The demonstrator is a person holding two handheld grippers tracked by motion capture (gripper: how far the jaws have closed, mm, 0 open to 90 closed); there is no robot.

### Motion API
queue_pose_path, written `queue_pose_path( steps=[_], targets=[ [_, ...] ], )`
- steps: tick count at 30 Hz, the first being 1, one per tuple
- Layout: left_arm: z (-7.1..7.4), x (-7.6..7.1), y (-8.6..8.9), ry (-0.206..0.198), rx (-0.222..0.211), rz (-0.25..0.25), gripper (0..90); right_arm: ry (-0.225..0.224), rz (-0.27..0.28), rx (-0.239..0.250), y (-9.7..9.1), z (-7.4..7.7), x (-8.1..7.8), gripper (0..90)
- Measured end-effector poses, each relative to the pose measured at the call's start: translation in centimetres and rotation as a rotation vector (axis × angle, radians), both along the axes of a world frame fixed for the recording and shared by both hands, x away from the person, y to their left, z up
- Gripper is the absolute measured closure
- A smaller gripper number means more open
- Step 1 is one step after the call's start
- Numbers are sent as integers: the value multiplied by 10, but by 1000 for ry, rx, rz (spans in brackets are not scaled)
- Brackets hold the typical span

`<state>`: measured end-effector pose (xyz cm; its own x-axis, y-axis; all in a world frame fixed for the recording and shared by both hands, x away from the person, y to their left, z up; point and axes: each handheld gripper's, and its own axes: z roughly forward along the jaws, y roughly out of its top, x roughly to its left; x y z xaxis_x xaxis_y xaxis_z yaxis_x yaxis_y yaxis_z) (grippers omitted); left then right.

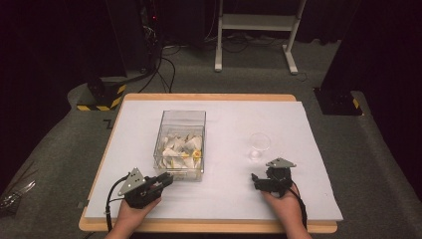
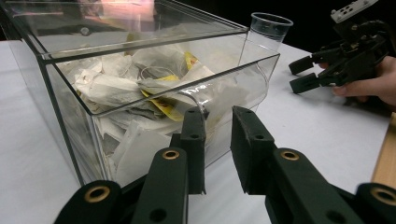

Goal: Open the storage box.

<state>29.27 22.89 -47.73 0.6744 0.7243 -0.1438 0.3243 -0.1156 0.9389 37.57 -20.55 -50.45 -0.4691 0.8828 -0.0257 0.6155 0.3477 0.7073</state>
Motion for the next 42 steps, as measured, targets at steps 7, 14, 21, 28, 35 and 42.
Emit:
queue_pose_path(
  steps=[7,14,21,28,35,42],
  targets=[
    [-1,-9,1,-5,-2,-18,750,-2,1,1,0,0,0,143],
    [1,-15,-1,-16,29,-8,742,-3,3,1,0,0,0,146],
    [3,-25,2,-49,81,27,721,-3,3,1,0,0,0,146],
    [18,-34,8,-124,54,72,734,-3,3,1,0,0,0,146],
    [28,-26,14,-147,21,137,715,-2,3,1,0,0,0,146],
    [34,-6,13,-143,28,230,652,-1,3,1,0,0,0,146]
  ],
)
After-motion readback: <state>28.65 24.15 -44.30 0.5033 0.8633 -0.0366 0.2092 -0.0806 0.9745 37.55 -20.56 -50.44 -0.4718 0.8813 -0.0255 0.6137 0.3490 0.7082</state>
